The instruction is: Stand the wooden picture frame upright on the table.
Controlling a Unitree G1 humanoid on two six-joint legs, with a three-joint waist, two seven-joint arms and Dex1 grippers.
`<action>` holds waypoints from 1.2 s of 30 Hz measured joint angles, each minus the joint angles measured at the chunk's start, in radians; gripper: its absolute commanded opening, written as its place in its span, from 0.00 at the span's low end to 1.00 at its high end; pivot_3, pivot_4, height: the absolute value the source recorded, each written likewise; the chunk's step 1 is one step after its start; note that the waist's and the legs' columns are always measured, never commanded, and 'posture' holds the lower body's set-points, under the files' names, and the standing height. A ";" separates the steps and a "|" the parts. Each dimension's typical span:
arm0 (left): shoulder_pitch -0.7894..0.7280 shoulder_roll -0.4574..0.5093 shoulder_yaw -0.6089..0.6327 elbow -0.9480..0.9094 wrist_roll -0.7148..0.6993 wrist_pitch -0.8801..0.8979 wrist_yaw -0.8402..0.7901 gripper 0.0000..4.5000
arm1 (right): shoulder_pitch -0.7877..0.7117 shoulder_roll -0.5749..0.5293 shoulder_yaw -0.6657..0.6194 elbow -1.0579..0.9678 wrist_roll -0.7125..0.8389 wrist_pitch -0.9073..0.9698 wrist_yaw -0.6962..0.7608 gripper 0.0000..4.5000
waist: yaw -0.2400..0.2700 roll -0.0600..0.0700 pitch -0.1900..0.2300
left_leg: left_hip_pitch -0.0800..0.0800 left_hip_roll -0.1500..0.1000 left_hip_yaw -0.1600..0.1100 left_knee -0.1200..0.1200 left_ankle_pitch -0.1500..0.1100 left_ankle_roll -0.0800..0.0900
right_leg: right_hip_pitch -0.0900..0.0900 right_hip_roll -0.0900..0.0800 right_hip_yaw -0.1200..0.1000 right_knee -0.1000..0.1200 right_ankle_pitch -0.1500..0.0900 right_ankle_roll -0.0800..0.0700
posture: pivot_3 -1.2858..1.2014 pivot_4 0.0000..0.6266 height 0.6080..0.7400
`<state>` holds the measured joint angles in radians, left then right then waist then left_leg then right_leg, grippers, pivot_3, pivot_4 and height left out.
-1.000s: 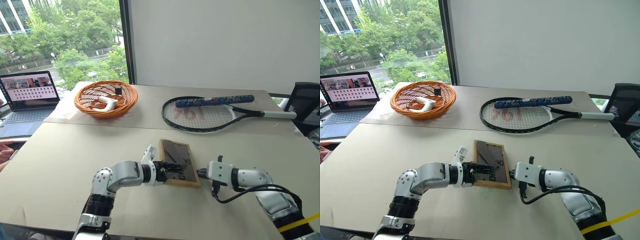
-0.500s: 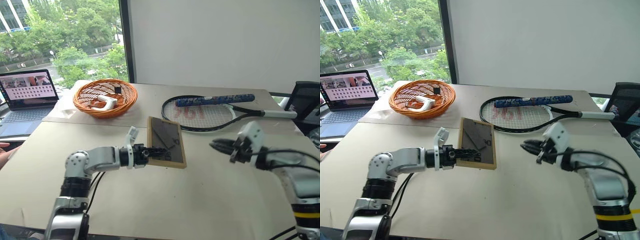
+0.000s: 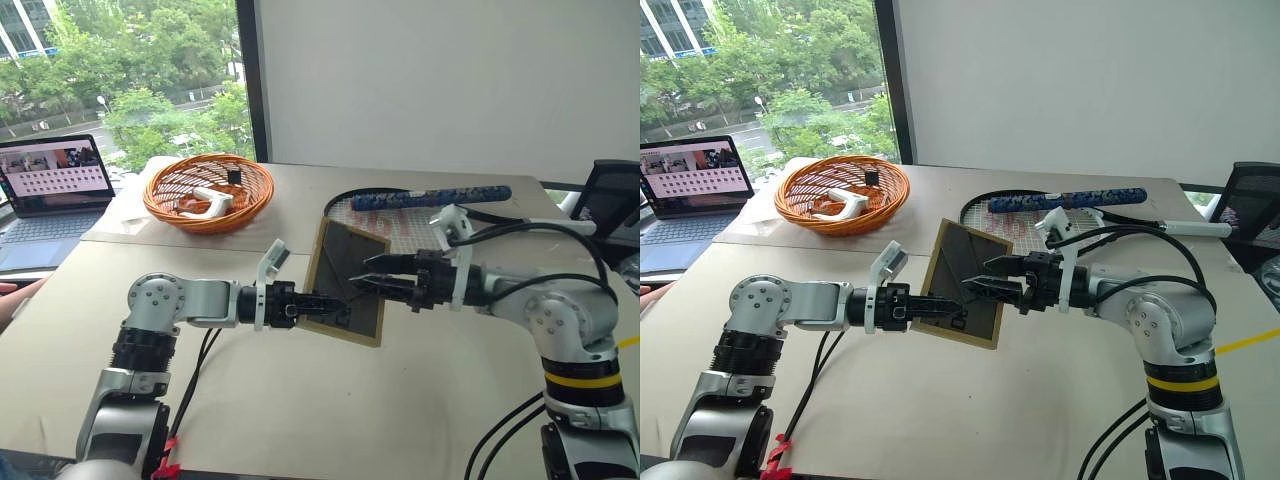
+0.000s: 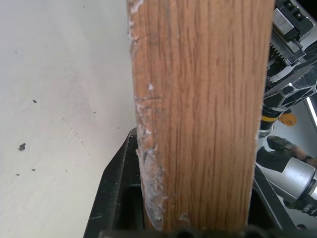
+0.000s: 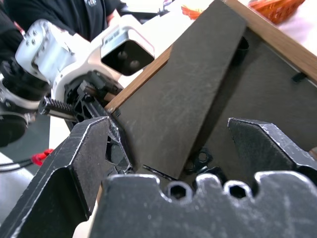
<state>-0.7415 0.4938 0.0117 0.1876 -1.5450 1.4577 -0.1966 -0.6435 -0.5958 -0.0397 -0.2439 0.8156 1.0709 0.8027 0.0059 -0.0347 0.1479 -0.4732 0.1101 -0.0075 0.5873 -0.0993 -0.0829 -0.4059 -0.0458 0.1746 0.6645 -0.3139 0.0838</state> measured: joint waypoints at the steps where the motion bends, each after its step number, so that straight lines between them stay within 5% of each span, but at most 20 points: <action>1: 0.000 -0.002 0.000 0.000 0.007 0.003 -0.004 0.24 | 0.000 0.000 0.004 0.000 0.000 -0.001 0.004 0.99 | 0.000 0.000 0.000 | 0.000 0.000 0.000 0.000 0.000 0.000 | 0.000 0.000 0.000 0.000 0.000 0.000 | 0.52 0.24 0.74; 16: -0.155 -0.046 0.062 0.444 -0.108 0.153 -0.012 0.24 | 0.125 -0.069 -0.017 -0.102 -0.071 -0.272 0.132 0.99 | 0.000 0.000 0.000 | -0.002 0.000 -0.003 0.001 0.000 0.000 | 0.000 0.000 -0.004 0.001 0.000 0.000 | 0.52 0.24 0.74; 25: -0.161 0.078 -0.068 0.496 -0.300 0.154 -0.094 0.24 | 0.189 -0.198 -0.133 0.091 -0.388 -0.697 0.101 0.99 | 0.001 0.000 0.001 | -0.002 0.000 -0.003 0.000 0.000 0.000 | 0.000 0.000 -0.005 0.000 0.000 0.000 | 0.52 0.24 0.74; 29: -0.177 0.091 -0.138 0.535 -0.363 0.154 -0.120 0.24 | 0.250 -0.225 -0.037 0.141 -0.661 -1.051 0.058 0.99 | 0.000 0.001 0.002 | -0.002 0.000 -0.003 0.001 0.000 0.000 | -0.001 0.000 -0.005 0.000 -0.001 0.000 | 0.52 0.24 0.74; 32: -0.210 0.093 -0.196 0.576 -0.382 0.155 -0.134 0.24 | 0.253 -0.165 0.053 0.181 -0.935 -1.399 -0.112 0.99 | -0.005 0.001 0.002 | -0.002 0.000 -0.004 0.001 0.001 -0.001 | -0.001 0.000 -0.005 0.001 0.000 0.000 | 0.52 0.24 0.74; 36: -0.239 0.096 -0.237 0.595 -0.383 0.154 -0.164 0.24 | 0.209 -0.094 0.122 0.215 -1.099 -1.601 -0.250 0.99 | -0.007 0.001 0.002 | -0.002 0.000 -0.004 0.001 0.001 -0.002 | -0.001 0.000 -0.005 0.001 0.000 0.000 | 0.52 0.24 0.74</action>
<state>-0.9807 0.5894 -0.2250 0.7828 -1.9283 1.6121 -0.3611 -0.4345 -0.6898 0.0821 -0.0284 -0.2832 -0.5300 0.5527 -0.0014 -0.0340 0.1497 -0.4752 0.1099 -0.0113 0.5887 -0.0979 -0.0849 -0.4065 -0.0458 0.1697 0.6658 -0.3143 0.0837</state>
